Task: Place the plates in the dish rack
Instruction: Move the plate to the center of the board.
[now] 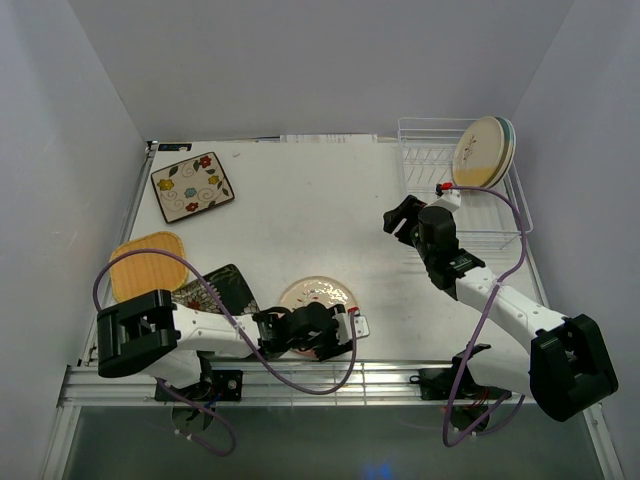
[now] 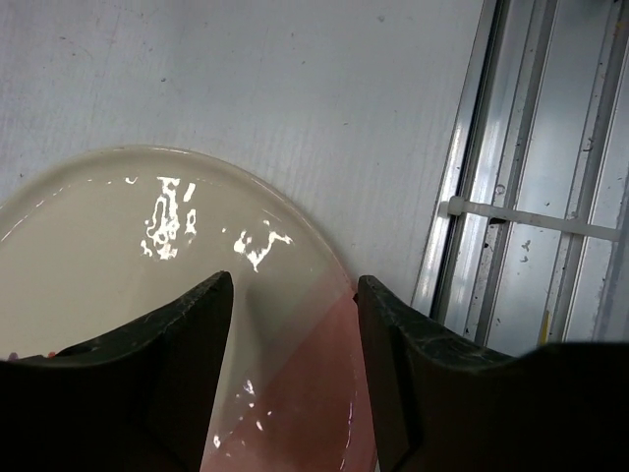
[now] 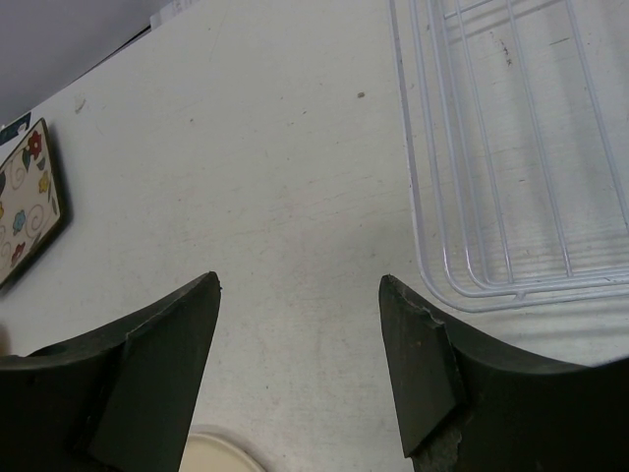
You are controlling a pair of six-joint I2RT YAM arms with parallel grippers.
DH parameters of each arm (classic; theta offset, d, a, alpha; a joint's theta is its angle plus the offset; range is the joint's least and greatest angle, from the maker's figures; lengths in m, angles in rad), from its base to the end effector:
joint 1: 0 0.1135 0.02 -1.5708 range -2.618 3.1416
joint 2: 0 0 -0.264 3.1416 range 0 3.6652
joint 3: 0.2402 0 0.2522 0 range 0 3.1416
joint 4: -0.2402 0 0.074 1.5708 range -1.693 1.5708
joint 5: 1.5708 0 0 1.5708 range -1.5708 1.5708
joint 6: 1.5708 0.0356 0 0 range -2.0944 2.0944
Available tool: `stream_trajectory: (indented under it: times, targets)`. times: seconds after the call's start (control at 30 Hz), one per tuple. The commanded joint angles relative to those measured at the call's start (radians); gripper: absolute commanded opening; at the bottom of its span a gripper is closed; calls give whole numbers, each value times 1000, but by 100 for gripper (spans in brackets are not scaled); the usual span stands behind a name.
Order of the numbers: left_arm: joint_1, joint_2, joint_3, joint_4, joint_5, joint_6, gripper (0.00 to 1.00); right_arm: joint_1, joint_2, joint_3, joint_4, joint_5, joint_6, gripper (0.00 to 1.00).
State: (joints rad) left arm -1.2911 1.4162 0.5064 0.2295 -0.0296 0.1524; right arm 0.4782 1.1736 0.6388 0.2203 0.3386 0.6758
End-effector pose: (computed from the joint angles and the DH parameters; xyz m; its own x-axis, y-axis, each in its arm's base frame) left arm 0.0734 -0.2518 0.1489 -0.0267 0.6428 -0.7655 0.9697 0.2028 0.1364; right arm 0.2376 0.1098 0.2504 -0.3104 0.5037 -0.8062 0.0520 0.8558 0.5147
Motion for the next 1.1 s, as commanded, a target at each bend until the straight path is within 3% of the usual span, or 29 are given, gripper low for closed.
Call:
stream_trajectory:
  times: [0.0, 0.2, 0.37, 0.6, 0.77, 1.07]
  targets:
    - [-13, -19, 1, -7, -12, 22, 64, 2, -8, -10, 47, 23, 11, 72]
    - [-14, -54, -9, -7, 28, 27, 69, 2, -3, -8, 53, 14, 11, 72]
    - [-25, -30, -16, -10, 70, 38, 66, 3, 4, -4, 54, 14, 11, 72]
    - [-37, -2, -16, -15, 68, 56, 56, 2, 9, -1, 51, 11, 11, 72]
    - [-39, 33, -11, -18, 69, 73, 33, 2, 3, -5, 53, 17, 13, 72]
    - [-39, 55, -25, 28, -1, 110, 29, 2, 1, -7, 50, 16, 13, 72]
